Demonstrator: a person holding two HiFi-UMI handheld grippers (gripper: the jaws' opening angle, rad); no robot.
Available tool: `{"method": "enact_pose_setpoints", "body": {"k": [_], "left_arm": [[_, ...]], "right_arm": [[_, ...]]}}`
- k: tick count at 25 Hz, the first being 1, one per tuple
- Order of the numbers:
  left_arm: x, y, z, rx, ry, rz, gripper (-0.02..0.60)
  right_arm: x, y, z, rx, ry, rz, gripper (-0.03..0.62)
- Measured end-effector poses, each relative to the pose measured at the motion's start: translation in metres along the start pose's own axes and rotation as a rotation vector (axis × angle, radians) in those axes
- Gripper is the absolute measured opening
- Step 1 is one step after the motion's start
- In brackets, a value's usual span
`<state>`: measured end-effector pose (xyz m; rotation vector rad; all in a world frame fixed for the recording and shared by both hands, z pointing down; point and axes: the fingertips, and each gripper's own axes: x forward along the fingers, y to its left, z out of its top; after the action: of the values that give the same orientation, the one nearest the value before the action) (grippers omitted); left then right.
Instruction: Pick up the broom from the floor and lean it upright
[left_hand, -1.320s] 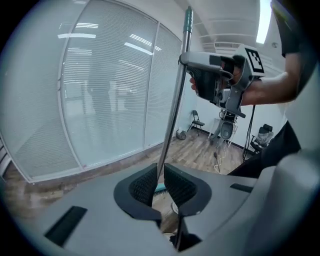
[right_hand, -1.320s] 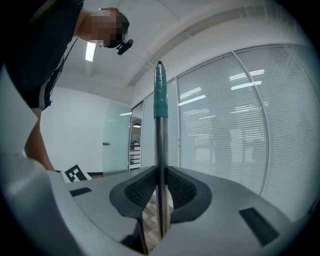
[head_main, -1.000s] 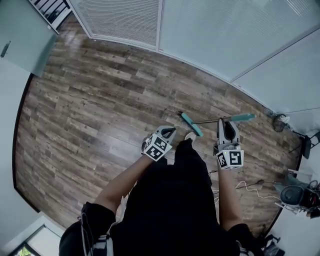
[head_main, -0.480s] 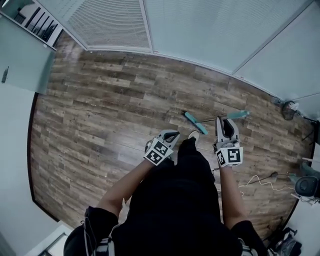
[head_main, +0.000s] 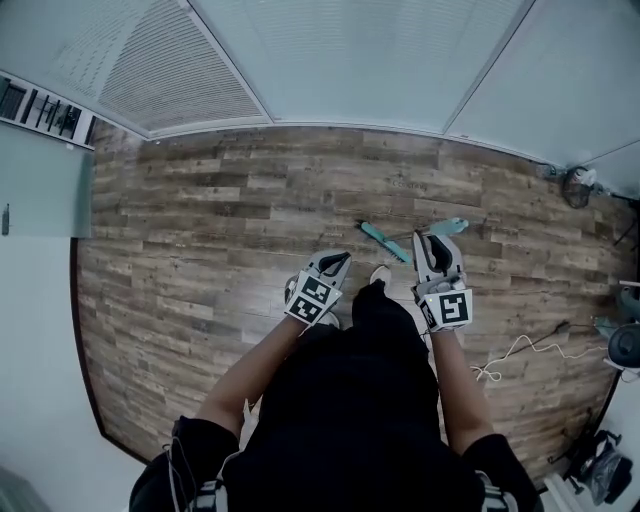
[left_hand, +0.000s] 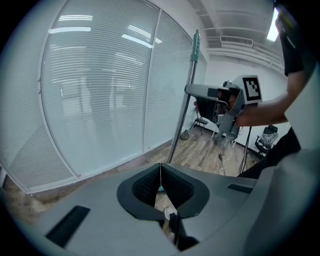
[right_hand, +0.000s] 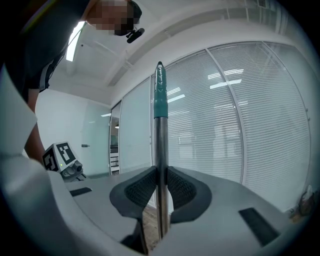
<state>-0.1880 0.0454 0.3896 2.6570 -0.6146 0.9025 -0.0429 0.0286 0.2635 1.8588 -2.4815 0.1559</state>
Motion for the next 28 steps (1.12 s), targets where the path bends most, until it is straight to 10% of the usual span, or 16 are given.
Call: {"method": "enact_pose_setpoints", "body": {"k": [28], "left_arm": [[0.119,0.038,0.133,0.095,-0.006,0.126,0.02]], "right_arm": [[0.032,-0.164,0.033,0.069,-0.103,-0.072,0.08]]}}
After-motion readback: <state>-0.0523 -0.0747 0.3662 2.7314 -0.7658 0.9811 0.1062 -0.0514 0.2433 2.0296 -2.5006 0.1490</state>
